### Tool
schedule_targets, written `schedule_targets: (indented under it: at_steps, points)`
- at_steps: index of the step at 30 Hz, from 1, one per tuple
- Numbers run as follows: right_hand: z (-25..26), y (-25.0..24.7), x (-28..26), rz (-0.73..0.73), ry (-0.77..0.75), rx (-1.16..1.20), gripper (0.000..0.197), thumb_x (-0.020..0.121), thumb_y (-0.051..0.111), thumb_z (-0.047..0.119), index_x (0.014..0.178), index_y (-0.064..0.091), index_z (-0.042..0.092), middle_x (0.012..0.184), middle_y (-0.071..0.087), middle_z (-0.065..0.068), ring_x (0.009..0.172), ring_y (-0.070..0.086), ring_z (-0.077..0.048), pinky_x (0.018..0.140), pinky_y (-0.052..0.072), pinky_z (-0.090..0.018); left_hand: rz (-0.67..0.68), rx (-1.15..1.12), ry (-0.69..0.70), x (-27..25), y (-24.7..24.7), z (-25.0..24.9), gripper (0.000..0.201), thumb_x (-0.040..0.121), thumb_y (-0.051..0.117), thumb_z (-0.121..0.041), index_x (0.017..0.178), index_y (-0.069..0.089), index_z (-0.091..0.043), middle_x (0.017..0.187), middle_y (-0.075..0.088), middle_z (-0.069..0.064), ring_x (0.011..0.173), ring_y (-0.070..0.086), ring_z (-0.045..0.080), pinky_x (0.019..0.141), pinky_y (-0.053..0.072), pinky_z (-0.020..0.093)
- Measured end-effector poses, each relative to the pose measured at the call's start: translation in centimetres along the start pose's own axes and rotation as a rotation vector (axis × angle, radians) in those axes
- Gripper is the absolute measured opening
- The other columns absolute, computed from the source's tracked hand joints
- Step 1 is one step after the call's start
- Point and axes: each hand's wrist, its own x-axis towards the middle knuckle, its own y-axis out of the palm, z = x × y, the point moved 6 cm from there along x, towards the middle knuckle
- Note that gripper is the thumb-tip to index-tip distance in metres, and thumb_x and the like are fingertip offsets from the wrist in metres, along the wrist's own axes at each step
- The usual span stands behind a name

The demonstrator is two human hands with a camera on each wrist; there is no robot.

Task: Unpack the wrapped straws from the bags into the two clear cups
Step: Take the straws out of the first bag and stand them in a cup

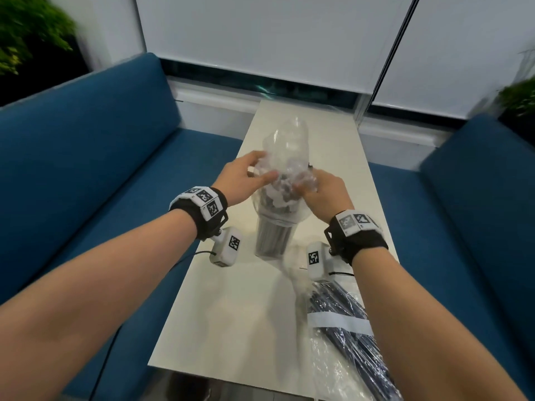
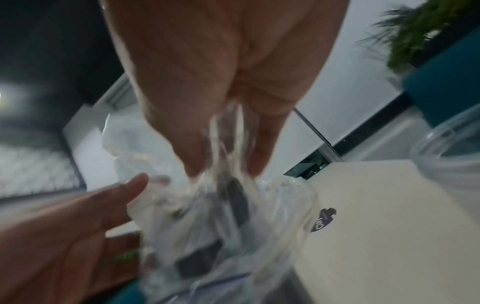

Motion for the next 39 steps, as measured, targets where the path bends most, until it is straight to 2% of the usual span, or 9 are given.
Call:
schedule_targets:
  at_steps: [3,10,14,17,22,25,27,33,39]
  points:
    - [0.0,1.3,-0.2,0.164,0.000,-0.088,0.030,0.100,0.061,0.038,0.115,0.073,0.015,0.108,0.072,-0.010,0.097,0.063,-0.029,0.077,0.041,-0.029,0.088,0.148,0.006,-0.7,0.3,-0.3,0.067,0.088,0.071,-0.057,0.143,0.055,-0.024,0.138,0.066,-0.003,0.115,0.068,0.017,0.097,0.053,0.033]
    - [2.8,-4.8,-0.7,-0.240,-0.116,0.192,0.028,0.099,0.066,0.034,0.122,0.072,0.019,0.124,0.068,-0.007,0.114,0.063,-0.026,0.097,0.047,-0.034,-0.166,-0.081,0.138,-2.1,-3.4,-2.5,0.070,0.088,0.078,-0.041,0.150,0.047,-0.028,0.137,0.061,-0.008,0.108,0.064,0.000,0.077,0.046,-0.002]
    - [3.2,-7.3,-1.4,-0.360,-0.143,0.339,0.026,0.098,0.068,0.033,0.117,0.070,0.016,0.120,0.070,-0.005,0.108,0.065,-0.020,0.088,0.049,-0.026,-0.290,-0.147,0.178,-3.0,-5.0,-4.2,0.052,0.098,0.060,-0.050,0.146,0.047,-0.033,0.137,0.059,-0.011,0.112,0.062,0.005,0.082,0.048,0.009]
    - [2.8,-8.9,-3.1,-0.494,-0.156,0.451,0.025,0.096,0.071,0.033,0.114,0.069,0.016,0.116,0.072,0.003,0.106,0.065,-0.012,0.082,0.045,-0.012,-0.415,-0.310,0.100,-4.3,-6.0,-3.9,0.044,0.099,0.045,-0.057,0.106,0.070,-0.022,0.090,0.069,-0.007,0.077,0.065,0.018,0.072,0.058,0.043]
    - [4.4,-8.0,-9.6,-0.602,-0.582,0.279,0.023,0.083,0.082,0.004,0.099,0.067,-0.002,0.115,0.068,-0.013,0.105,0.065,-0.019,0.094,0.051,-0.017,-0.148,-0.629,-0.160,-7.1,-5.3,-2.5,0.090,0.091,0.019,-0.083,0.087,0.076,-0.013,0.076,0.070,0.016,0.056,0.060,0.028,0.054,0.050,0.033]
    - [4.7,-2.7,-13.1,-0.378,-0.760,0.202,0.018,0.078,0.084,-0.002,0.089,0.071,0.005,0.123,0.065,-0.020,0.123,0.059,-0.037,0.105,0.052,-0.040,0.143,-0.801,-0.262,-10.0,-3.5,-1.4,0.090,0.078,0.045,-0.089,0.132,0.067,-0.021,0.129,0.068,0.024,0.112,0.064,0.042,0.100,0.046,0.064]
    - [3.6,1.5,-14.9,-0.205,-0.789,0.089,0.021,0.080,0.087,0.009,0.091,0.070,0.016,0.131,0.063,-0.015,0.134,0.049,-0.038,0.112,0.044,-0.043,0.210,-0.631,-0.220,-12.4,-3.1,-0.7,0.064,0.080,0.074,-0.061,0.137,0.061,-0.033,0.131,0.067,0.021,0.110,0.065,0.040,0.096,0.047,0.072]
    - [-4.3,10.6,-19.8,0.057,-0.682,-0.131,0.018,0.083,0.080,0.017,0.097,0.072,0.025,0.117,0.073,0.002,0.110,0.060,-0.023,0.081,0.058,-0.049,0.070,-0.275,-0.261,-20.1,-1.6,5.6,0.046,0.094,0.072,-0.013,0.126,0.059,-0.042,0.110,0.066,0.012,0.084,0.074,0.032,0.065,0.065,0.042]
    - [-7.7,17.3,-21.1,0.585,-0.305,-0.391,0.064,0.092,0.062,0.045,0.151,0.047,0.023,0.163,0.039,-0.002,0.151,0.030,-0.028,0.123,0.025,-0.055,0.101,0.231,-0.314,-21.1,4.6,12.9,0.038,0.100,0.062,-0.028,0.135,0.055,-0.040,0.111,0.064,-0.001,0.094,0.068,0.016,0.087,0.055,0.029]
